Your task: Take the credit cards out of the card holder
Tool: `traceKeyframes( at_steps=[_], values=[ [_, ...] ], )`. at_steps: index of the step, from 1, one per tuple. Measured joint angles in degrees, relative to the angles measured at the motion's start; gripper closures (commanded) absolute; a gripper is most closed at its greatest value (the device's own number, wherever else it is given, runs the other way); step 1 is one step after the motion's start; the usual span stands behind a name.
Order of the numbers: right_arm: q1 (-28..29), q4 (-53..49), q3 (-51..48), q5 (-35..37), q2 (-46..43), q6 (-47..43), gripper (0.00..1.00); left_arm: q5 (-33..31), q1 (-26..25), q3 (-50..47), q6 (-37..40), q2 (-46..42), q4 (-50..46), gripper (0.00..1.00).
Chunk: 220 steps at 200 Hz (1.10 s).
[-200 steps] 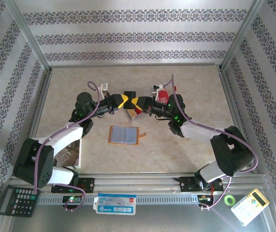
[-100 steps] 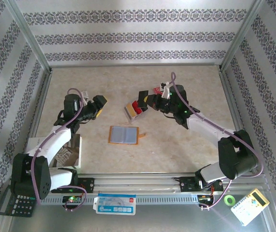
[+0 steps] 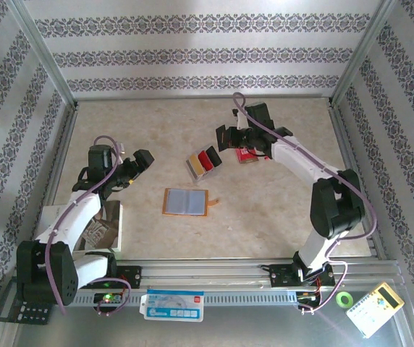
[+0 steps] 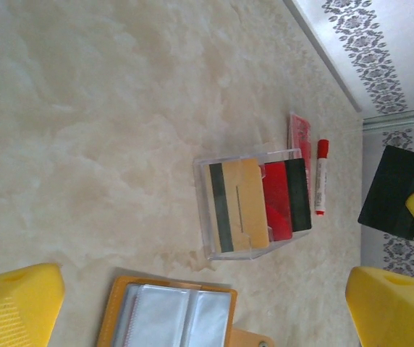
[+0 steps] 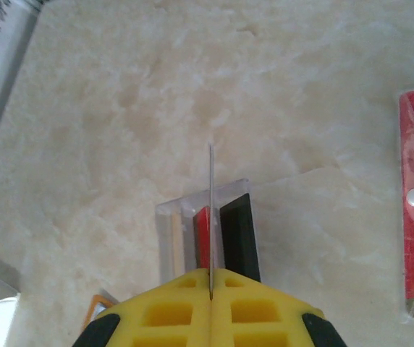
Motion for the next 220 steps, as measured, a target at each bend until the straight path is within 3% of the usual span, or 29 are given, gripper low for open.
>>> traceKeyframes(
  at_steps=[74,220],
  values=[
    [4.26,-6.47,8.81,1.62,10.78,-6.93,1.00,2.25,0.37,2.01,0.70,0.66,-0.74,0.00],
    [4.72,-12.11,11.82,5.20,11.32,-11.45,1.00,5.75,0.37,0.00,-6.58,-0.28,5.92,0.00]
  ],
)
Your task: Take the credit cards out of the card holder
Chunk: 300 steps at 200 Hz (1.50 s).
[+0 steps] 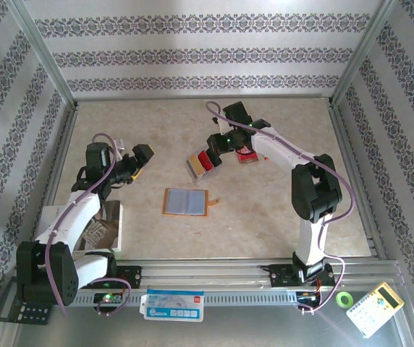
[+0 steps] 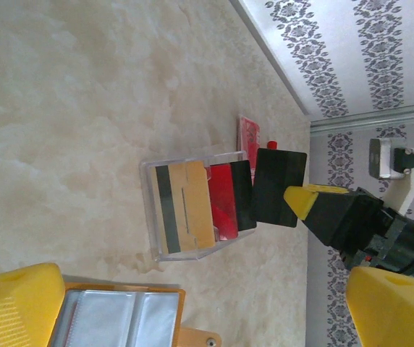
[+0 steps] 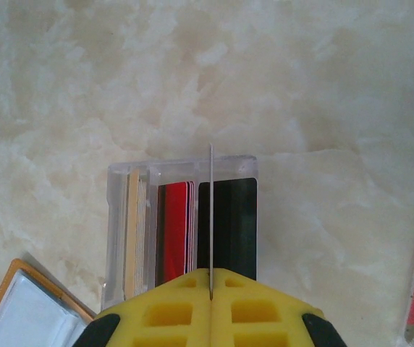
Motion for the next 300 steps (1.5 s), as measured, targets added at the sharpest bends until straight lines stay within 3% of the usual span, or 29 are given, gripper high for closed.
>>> traceKeyframes(
  at_steps=[47,85,100,121,157,199,222,252,300],
  values=[
    [0.02,-2.86,3.48,0.20,2.95,-0.85,0.98,0.44,0.00,-0.50,-1.18,0.04,2.14,0.00],
    [0.02,-5.27,4.04,1.05,4.24,-1.44,0.90,0.79,0.00,-0.55,-1.36,0.46,2.43,0.00],
    [0.04,-5.66,4.22,1.62,4.24,-1.38,0.77,0.81,0.00,-0.55,-1.36,0.68,2.43,0.00],
    [0.15,-6.54,5.22,3.45,4.17,-1.29,0.67,0.83,0.00,-0.55,-1.36,0.92,2.43,0.00],
    [1.64,-6.82,5.16,7.30,0.81,0.04,0.57,0.81,0.00,-0.55,-1.05,1.03,2.36,0.00],
    [7.80,-6.32,-2.34,11.30,-10.58,6.29,0.38,-0.11,0.00,-0.57,1.14,1.03,0.26,0.00],
    [13.16,-5.60,-8.26,13.25,-14.25,12.11,0.34,-1.84,0.00,-0.96,2.14,1.01,-0.66,0.00],
    [19.65,-4.55,-13.57,14.32,-13.00,20.26,0.32,-3.65,0.00,-2.38,2.67,0.98,-1.31,0.00],
    [25.66,-3.67,-12.50,15.72,-5.84,28.68,0.31,-4.39,0.00,-2.67,3.56,0.98,-2.40,0.00]
  ],
)
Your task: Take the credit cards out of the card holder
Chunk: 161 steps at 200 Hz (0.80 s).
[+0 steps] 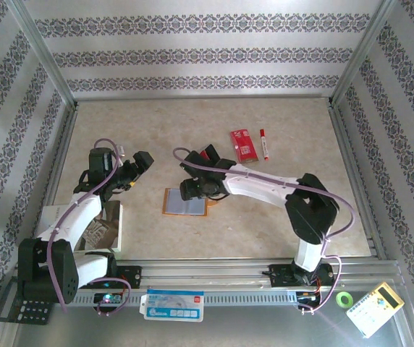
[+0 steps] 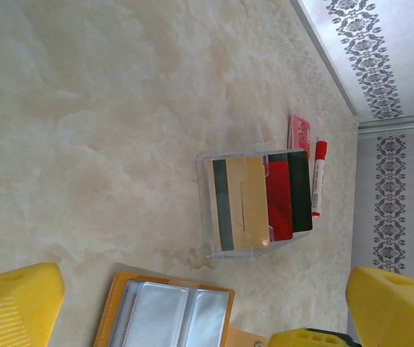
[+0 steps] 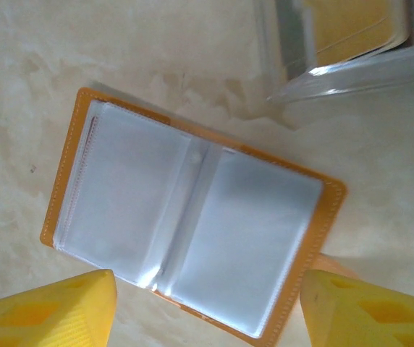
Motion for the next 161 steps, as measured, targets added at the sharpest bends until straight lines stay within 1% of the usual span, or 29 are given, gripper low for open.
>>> traceKeyframes(
  at_steps=[44,90,161],
  values=[
    [0.63,-0.52,5.55,-0.15,6.75,3.80,0.32,-0.66,0.00,0.00,1.09,-0.07,-1.27,0.00],
    [1.95,-1.77,11.69,-0.42,12.09,4.26,0.31,-1.31,0.00,0.00,1.36,-0.24,-1.53,0.00],
    [2.49,-4.15,13.55,-1.16,15.91,3.91,0.32,-1.55,0.00,0.00,2.58,-0.83,-3.08,0.00]
  ],
)
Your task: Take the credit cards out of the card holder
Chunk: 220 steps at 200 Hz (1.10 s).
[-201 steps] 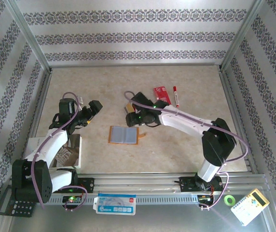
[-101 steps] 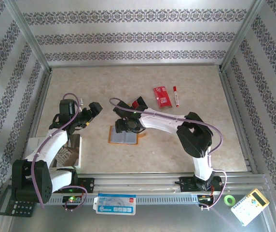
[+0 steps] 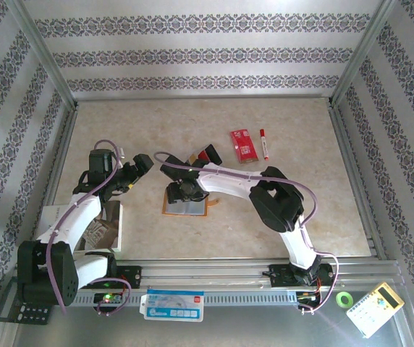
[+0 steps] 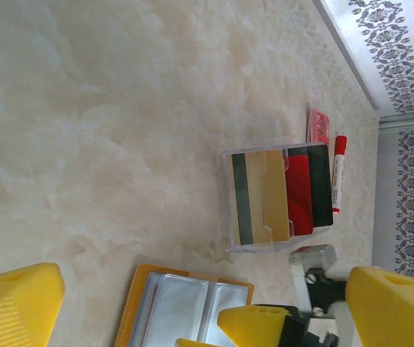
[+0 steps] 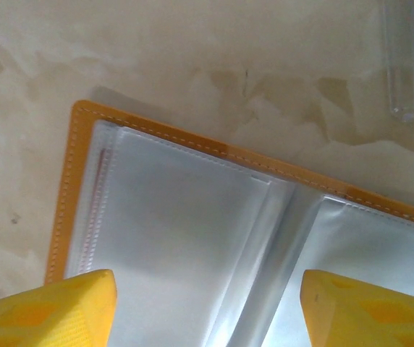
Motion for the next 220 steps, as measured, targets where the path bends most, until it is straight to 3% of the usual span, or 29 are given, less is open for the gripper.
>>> traceKeyframes(
  at_steps=[52,140,176,220],
  values=[
    [0.00,-2.12,0.83,0.37,1.68,-2.51,0.34,0.02,0.00,0.00,0.13,0.00,-0.15,0.00],
    [-1.95,0.04,-3.43,-0.33,-0.22,-6.40,0.56,0.37,0.00,0.00,0.59,0.72,-0.42,0.02],
    [-2.29,0.07,-3.65,-0.50,-0.31,-7.13,0.63,2.25,0.00,-0.11,2.45,2.64,-2.93,0.14],
    [-2.29,1.11,-4.52,-0.48,-0.68,-7.26,0.65,5.60,-0.61,-3.23,3.10,3.98,-4.50,0.39]
  ],
)
